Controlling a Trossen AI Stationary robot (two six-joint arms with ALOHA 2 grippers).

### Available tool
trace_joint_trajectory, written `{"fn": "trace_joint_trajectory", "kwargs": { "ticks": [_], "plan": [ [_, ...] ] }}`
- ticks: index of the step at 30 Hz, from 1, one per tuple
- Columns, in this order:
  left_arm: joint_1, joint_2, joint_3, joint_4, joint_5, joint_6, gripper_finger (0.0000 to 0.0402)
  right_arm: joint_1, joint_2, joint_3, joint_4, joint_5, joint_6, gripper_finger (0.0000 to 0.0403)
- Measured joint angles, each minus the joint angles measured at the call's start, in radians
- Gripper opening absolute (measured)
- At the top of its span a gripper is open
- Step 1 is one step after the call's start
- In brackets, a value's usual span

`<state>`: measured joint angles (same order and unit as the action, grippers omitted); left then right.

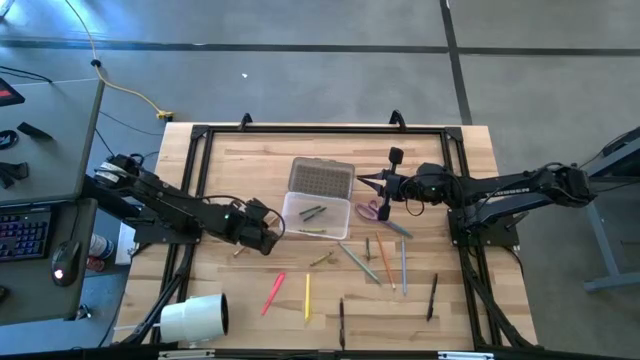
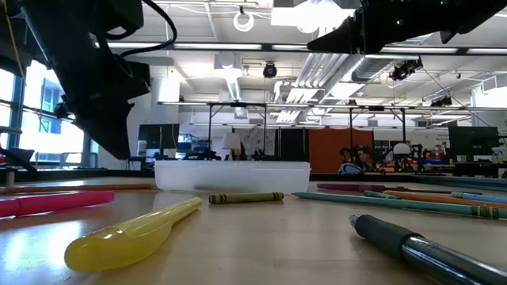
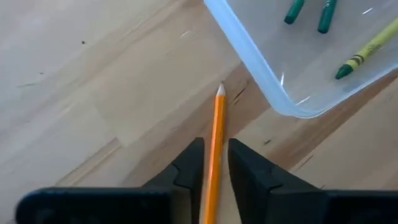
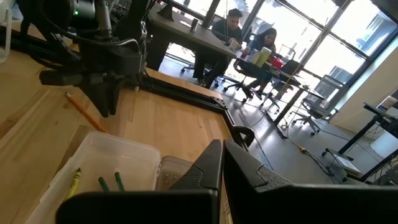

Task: Pick & place school supplies into a supply box
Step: Put the orange pencil into the black supply box

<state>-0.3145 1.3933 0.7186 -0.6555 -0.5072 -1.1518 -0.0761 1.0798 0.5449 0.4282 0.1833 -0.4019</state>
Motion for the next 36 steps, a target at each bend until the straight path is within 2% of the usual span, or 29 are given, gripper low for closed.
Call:
{"fn": "trace_joint_trajectory", "kwargs": {
  "ticks": [4,8,14,16,22,31,36],
  "plan": [
    [0.0,0.019,-0.051,0.094,-0.009,0.001,0.013,0.0,0.0,0.0,0.0,0.0,0.0,0.0],
    [0.0,0.064,-0.143,0.305,0.022,0.002,0.0137,0.0,0.0,0.0,-0.003,0.0,0.0,0.0],
    [-0.014,0.168,-0.26,0.527,-0.08,-0.006,0.0127,0.0,0.0,0.0,-0.006,0.0,-0.002,0.0],
    [-0.025,0.193,-0.271,0.544,-0.116,-0.005,0.0121,0.0,0.0,0.0,-0.005,0.0,-0.002,0.0],
    [-0.057,0.205,-0.274,0.579,-0.137,0.049,0.0109,0.0,0.0,0.0,-0.005,0.0,-0.025,0.0],
    [-0.071,0.208,-0.276,0.586,-0.154,-0.002,0.0108,-0.002,0.0,0.0,0.003,0.0,-0.094,0.0],
    [-0.075,0.215,-0.279,0.629,-0.26,0.034,0.0108,-0.002,0.0,0.0,0.008,0.0,-0.122,0.0]
  ]
}}
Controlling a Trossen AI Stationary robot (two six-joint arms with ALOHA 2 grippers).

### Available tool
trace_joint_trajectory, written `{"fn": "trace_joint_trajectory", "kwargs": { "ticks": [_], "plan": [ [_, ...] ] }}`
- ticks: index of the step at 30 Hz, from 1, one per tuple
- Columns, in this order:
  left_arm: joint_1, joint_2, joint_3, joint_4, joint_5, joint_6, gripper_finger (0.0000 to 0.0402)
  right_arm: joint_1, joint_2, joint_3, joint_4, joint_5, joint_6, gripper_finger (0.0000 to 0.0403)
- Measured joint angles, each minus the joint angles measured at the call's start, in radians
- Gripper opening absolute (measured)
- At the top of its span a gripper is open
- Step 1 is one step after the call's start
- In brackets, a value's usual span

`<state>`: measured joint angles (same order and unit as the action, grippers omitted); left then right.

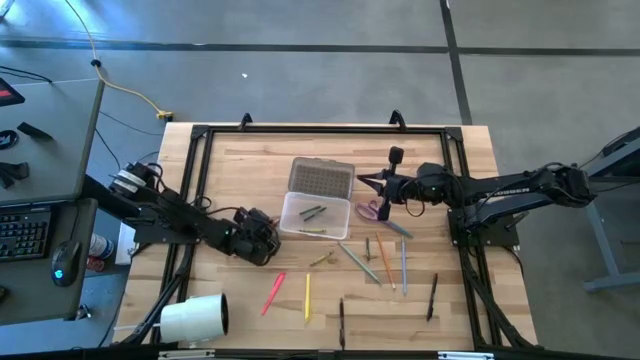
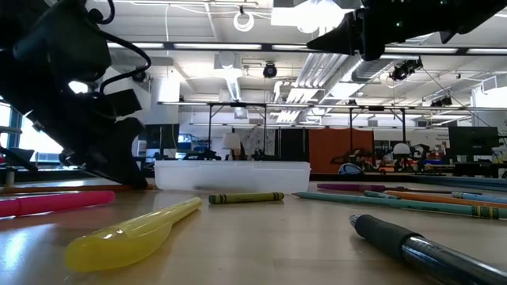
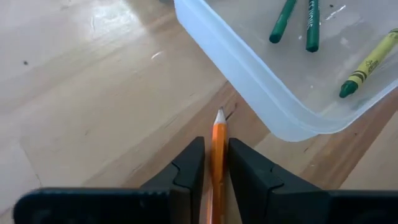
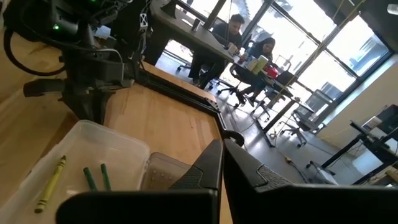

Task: Pick & place school supplies into a supply box
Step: Put the orange pencil into the black supply box

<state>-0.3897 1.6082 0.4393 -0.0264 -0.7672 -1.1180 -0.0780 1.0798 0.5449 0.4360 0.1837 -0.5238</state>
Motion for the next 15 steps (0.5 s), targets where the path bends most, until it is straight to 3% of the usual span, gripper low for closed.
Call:
{"fn": "trace_joint_trajectory", "kwargs": {
  "ticks": [6,15],
  "plan": [
    [-0.019,0.045,0.003,0.002,0.038,-0.084,0.0108,0.0,0.0,0.0,0.011,0.0,-0.001,0.0],
    [-0.204,0.325,0.01,0.177,-0.349,-0.306,0.0108,0.0,0.0,0.0,0.009,-0.034,0.109,0.0]
  ]
}}
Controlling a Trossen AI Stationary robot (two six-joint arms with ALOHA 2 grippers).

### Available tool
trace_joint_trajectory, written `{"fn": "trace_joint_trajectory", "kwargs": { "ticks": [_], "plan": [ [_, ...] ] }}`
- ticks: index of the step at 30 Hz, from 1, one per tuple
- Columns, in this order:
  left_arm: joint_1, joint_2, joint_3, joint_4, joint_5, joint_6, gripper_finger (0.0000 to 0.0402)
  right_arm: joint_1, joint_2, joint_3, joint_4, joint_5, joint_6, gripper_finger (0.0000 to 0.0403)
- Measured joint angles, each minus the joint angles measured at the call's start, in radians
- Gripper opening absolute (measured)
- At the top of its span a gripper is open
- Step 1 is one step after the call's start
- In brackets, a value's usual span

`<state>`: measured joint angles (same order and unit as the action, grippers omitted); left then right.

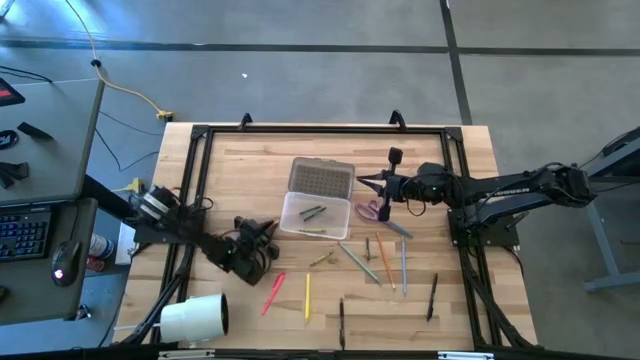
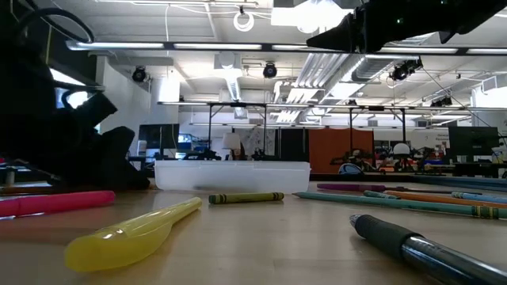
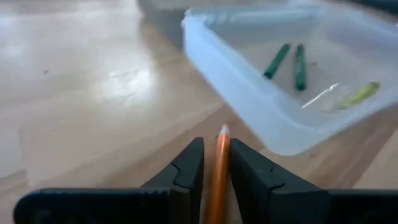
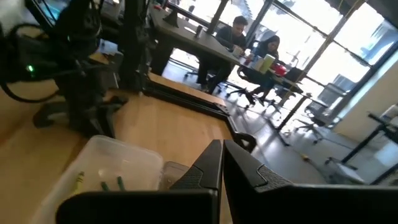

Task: Pick & place school supplies into a supply box
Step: Put the orange pencil into the black supply box

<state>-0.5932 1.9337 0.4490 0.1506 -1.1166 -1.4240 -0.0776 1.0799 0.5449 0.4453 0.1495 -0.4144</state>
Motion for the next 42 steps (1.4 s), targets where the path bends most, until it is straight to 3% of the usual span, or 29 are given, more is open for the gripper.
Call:
{"fn": "trace_joint_trajectory", "kwargs": {
  "ticks": [4,10,15,20,28,42],
  "plan": [
    [-0.049,0.119,0.08,-0.031,-0.169,-0.043,0.0108,0.0,0.0,0.0,-0.01,-0.065,0.071,0.0],
    [-0.04,0.142,0.183,-0.115,-0.14,-0.048,0.0091,0.022,0.0,0.0,-0.05,-0.132,0.126,0.0],
    [-0.039,0.098,0.199,-0.117,-0.034,-0.024,0.0086,0.059,0.0,0.0,-0.061,-0.134,0.126,0.0],
    [-0.038,0.02,0.202,-0.143,0.143,0.017,0.0128,0.096,0.0,0.0,-0.066,-0.135,0.122,0.0],
    [-0.019,-0.118,0.199,-0.192,0.279,0.223,0.0171,0.127,0.0,0.0,-0.086,-0.137,0.106,0.0],
    [0.037,-0.28,0.229,-0.236,0.348,0.488,0.0161,0.127,0.0,0.0,-0.09,-0.136,0.092,0.0]
  ]
}}
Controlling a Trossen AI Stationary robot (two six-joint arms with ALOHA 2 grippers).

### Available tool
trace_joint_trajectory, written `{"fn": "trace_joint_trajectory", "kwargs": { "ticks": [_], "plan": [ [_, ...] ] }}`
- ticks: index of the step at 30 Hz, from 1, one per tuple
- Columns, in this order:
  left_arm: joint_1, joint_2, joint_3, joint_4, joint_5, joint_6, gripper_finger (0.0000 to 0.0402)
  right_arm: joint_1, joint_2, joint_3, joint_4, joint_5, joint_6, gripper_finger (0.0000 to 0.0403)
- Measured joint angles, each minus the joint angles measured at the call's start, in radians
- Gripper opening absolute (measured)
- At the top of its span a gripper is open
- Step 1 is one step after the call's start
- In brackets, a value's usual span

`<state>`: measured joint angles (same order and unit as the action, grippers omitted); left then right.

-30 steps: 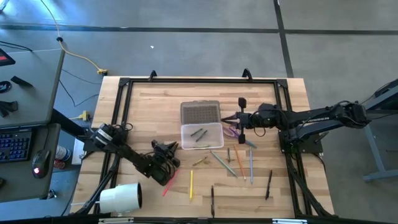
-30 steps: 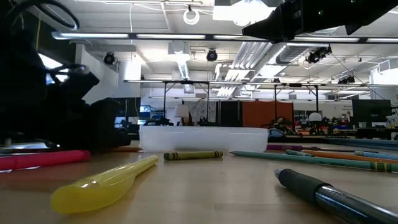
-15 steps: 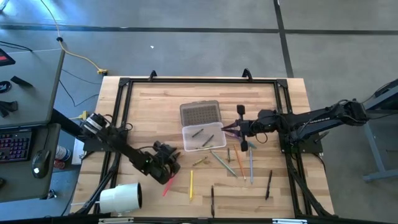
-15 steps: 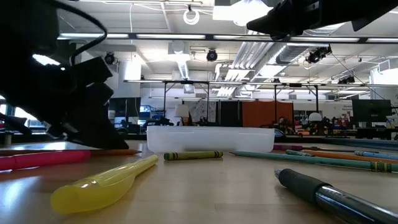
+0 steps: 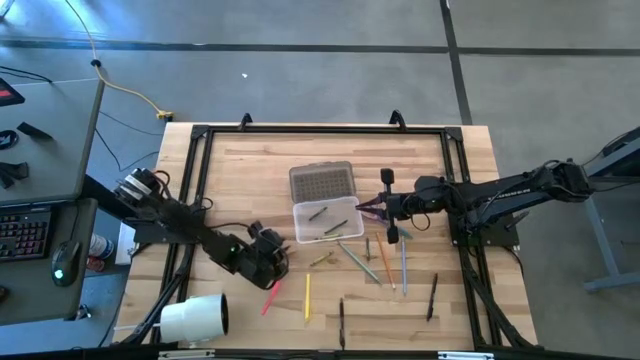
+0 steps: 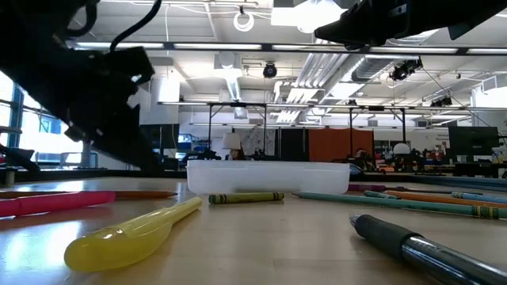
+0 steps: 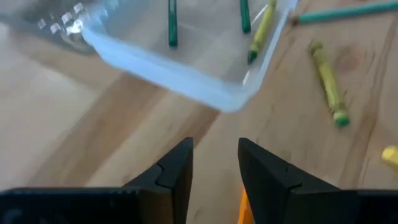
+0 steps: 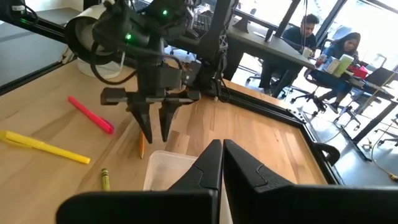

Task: Pick & place school supplies into a supply box
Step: Put the orange pencil into the black supply box

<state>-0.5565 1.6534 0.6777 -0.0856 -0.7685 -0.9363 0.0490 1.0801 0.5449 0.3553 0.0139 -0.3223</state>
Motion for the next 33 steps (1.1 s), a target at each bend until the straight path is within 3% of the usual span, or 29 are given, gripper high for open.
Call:
{"fn": "trace_joint_trajectory", "kwargs": {
  "ticks": [4,10,14,24,33],
  "plan": [
    [-0.001,-0.026,0.016,0.003,0.01,0.038,0.0161,0.0,0.0,0.0,0.0,0.0,0.001,0.0],
    [-0.001,-0.002,0.013,0.006,0.167,0.04,0.0161,0.0,0.0,0.0,-0.003,0.0,0.004,0.0],
    [-0.001,0.049,0.015,0.0,0.16,0.041,0.0161,0.0,0.0,0.0,-0.009,0.0,0.006,0.0],
    [-0.02,0.227,0.024,0.036,0.017,-0.096,0.0161,0.0,0.0,0.0,-0.019,-0.006,0.007,0.0],
    [-0.123,0.317,0.024,0.034,-0.159,-0.206,0.0161,0.0,0.0,0.0,-0.027,-0.012,0.01,0.0]
  ]
}}
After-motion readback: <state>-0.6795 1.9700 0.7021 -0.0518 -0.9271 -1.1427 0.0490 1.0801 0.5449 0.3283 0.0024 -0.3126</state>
